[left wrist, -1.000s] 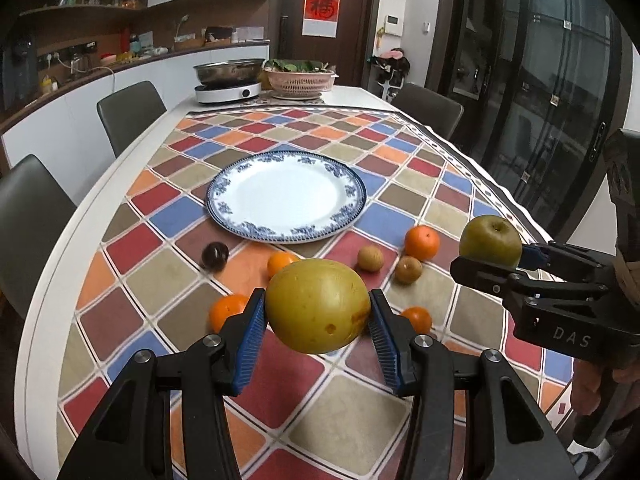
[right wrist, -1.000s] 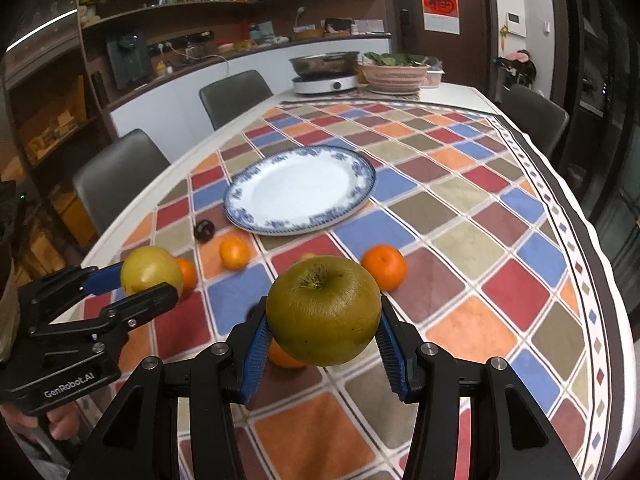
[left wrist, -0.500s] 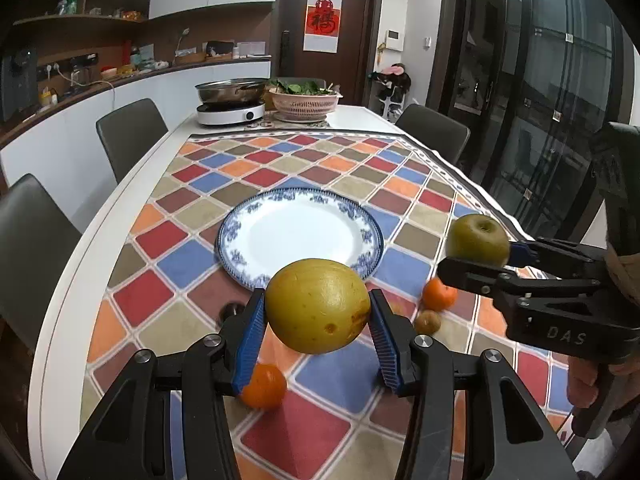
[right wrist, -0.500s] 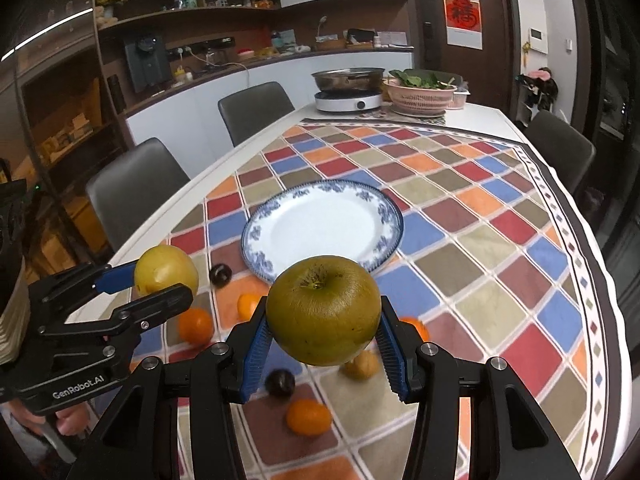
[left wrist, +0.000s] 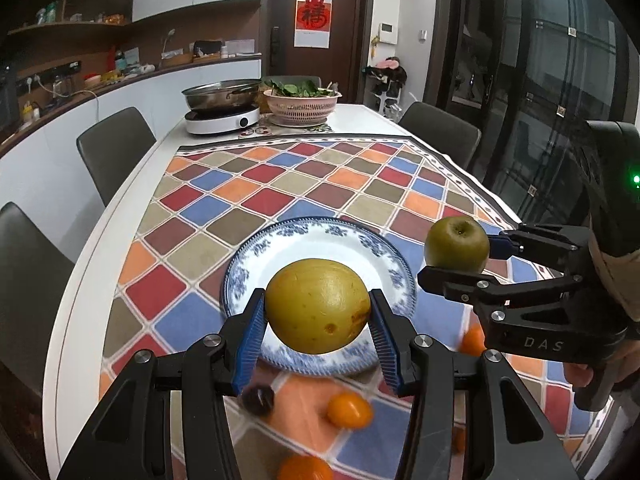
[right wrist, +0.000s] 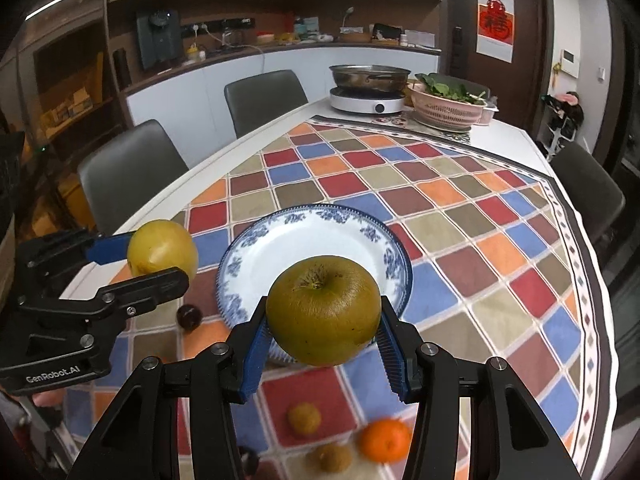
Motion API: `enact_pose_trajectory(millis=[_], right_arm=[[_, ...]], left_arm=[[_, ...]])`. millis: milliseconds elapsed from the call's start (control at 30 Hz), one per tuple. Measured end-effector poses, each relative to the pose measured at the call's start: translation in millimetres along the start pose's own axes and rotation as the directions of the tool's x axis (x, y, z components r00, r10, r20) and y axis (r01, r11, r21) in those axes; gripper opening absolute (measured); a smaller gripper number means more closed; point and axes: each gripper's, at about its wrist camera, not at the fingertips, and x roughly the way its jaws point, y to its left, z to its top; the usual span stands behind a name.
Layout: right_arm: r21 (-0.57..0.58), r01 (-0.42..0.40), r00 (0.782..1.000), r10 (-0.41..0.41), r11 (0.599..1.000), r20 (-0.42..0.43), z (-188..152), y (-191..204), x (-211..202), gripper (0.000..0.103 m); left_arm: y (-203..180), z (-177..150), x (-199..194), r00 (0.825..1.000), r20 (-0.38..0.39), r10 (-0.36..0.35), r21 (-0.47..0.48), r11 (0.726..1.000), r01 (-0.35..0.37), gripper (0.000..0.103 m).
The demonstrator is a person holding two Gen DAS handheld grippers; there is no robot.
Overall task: Organize fruits
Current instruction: 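Carry the green apple in the right tool while the left tool carries the pear over the plate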
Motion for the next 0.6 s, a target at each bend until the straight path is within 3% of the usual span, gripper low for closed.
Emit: enact_pose_trajectory(millis=[600], right_arm=[[-0.013,-0.033,0.988,0.031,0.999,-0.152,42,-34,105,0.050]], left_arm=[[40,36,117,0.985,-0.173,-0.018,-0.019,1.000,0.015,0.049]])
